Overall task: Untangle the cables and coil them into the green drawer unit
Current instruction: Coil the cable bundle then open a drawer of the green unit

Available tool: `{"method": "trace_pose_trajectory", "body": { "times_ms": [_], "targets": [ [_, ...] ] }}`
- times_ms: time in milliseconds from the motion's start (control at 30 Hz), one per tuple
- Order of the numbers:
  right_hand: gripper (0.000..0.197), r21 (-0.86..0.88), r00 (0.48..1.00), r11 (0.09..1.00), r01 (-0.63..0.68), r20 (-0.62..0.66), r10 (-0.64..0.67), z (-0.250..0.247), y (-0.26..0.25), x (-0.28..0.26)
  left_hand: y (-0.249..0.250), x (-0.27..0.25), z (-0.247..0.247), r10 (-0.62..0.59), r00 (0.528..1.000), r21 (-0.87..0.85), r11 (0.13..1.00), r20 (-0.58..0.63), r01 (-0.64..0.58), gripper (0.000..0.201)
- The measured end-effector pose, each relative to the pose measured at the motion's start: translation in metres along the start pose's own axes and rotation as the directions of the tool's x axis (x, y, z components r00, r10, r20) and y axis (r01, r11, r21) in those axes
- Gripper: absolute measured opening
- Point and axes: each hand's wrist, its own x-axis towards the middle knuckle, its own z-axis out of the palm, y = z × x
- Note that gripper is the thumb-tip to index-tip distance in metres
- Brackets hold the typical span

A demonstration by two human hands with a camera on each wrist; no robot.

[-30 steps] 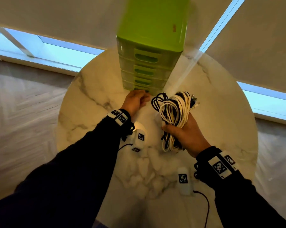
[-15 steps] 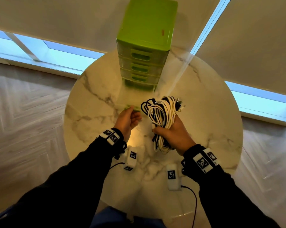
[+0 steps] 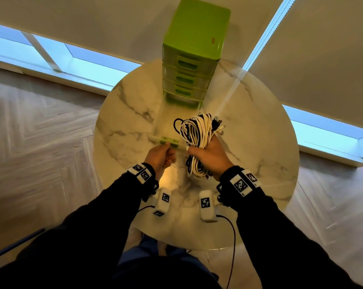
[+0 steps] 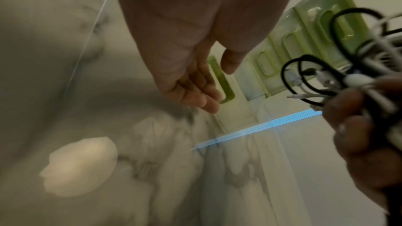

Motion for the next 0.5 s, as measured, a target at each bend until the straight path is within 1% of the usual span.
{"method": "trace_pose_trajectory", "body": {
  "times_ms": [67,133,200,233,300,367,433,500],
  "targets": [
    [0.059,-0.01,0.999,0.999,-0.033,-0.016,0.032,0.006,-0.008,0.014,0.006,-0.002,-0.01,0.011,1.0,0.073,0.997,-0.026,-0.009,0.022],
    [0.065,-0.013,0.996,0.997,-0.075,-0.038,0.075,0.013,-0.016,0.033,0.016,0.002,-0.023,0.12,0.991,0.24,0.965,-0.065,-0.101,0.023],
    [0.073,-0.009,0.989,0.991,-0.132,-0.066,0.132,0.024,-0.018,0.058,0.029,0.006,-0.036,0.273,0.959,0.437,0.874,-0.075,-0.214,0.02],
    [0.076,-0.01,0.984,0.987,-0.158,-0.08,0.157,0.031,-0.018,0.072,0.038,0.009,-0.041,0.336,0.939,0.491,0.831,-0.069,-0.261,0.019],
    [0.079,-0.006,0.972,0.977,-0.214,-0.098,0.212,0.043,-0.02,0.095,0.055,0.015,-0.045,0.406,0.912,0.56,0.768,-0.053,-0.31,0.026],
    [0.071,0.002,0.957,0.96,-0.28,-0.075,0.279,0.055,-0.027,0.108,0.067,0.025,-0.048,0.407,0.913,0.61,0.727,-0.015,-0.314,0.038],
    [0.061,0.011,0.938,0.94,-0.341,-0.059,0.342,0.065,-0.026,0.126,0.076,0.034,-0.05,0.385,0.921,0.678,0.659,0.067,-0.325,0.047],
    [0.068,0.022,0.93,0.933,-0.358,-0.078,0.359,0.076,-0.019,0.143,0.08,0.04,-0.053,0.358,0.923,0.713,0.609,0.144,-0.347,0.052]
  ]
}}
